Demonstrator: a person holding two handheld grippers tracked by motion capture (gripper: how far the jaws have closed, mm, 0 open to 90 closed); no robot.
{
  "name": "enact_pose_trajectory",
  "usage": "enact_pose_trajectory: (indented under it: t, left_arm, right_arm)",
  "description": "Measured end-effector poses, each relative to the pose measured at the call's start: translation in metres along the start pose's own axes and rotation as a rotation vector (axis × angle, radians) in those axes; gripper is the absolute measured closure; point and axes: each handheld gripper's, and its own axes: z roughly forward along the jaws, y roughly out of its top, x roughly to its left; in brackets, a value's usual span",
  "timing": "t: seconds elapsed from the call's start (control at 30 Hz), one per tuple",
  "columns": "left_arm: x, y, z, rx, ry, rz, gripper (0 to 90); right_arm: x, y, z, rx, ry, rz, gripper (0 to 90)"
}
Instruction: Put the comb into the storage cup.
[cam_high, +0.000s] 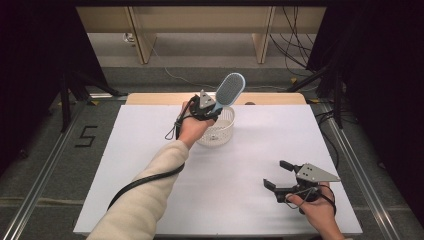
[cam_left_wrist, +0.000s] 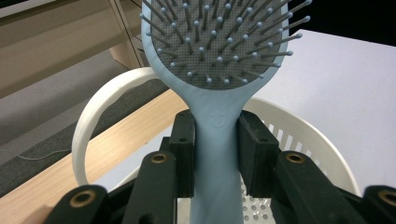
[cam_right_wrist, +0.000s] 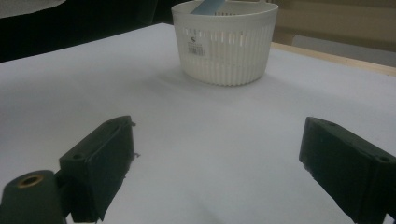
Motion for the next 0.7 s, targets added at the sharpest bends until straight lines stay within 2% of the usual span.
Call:
enact_pose_trajectory:
  t: [0.7]
  left_arm:
    - [-0.0014,-0.0021,0.0028,0.020,-0.014,0.005,69.0]
  right_arm:
    - [0.0001,0.0000,0.0000,-0.001,0.001,0.002,11.1]
